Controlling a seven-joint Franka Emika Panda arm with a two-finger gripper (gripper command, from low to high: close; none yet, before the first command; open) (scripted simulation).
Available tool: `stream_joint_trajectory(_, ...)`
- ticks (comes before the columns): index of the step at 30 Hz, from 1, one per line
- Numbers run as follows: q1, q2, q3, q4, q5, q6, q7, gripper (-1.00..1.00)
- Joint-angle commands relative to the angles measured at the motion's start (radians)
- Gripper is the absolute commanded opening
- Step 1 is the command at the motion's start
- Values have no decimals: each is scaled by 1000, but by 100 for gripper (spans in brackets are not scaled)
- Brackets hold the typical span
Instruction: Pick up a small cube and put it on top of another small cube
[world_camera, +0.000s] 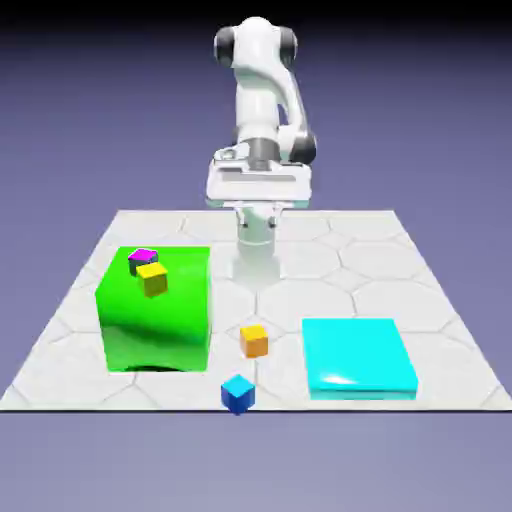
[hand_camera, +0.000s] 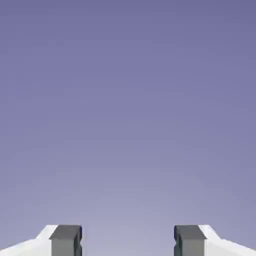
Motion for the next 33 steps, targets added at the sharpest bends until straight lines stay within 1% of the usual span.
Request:
stream_joint_trajectory(1, 15, 24, -17, -2, -39, -10, -44, 0)
stream_joint_trajectory(22, 337, 519, -368, -48, -860, -214, -957, 0)
stream_joint_trajectory(23, 337, 519, -368, -48, -860, -214, -957, 0)
stream_joint_trajectory(33, 459, 865, -548, 75, -1154, 35, -654, 0)
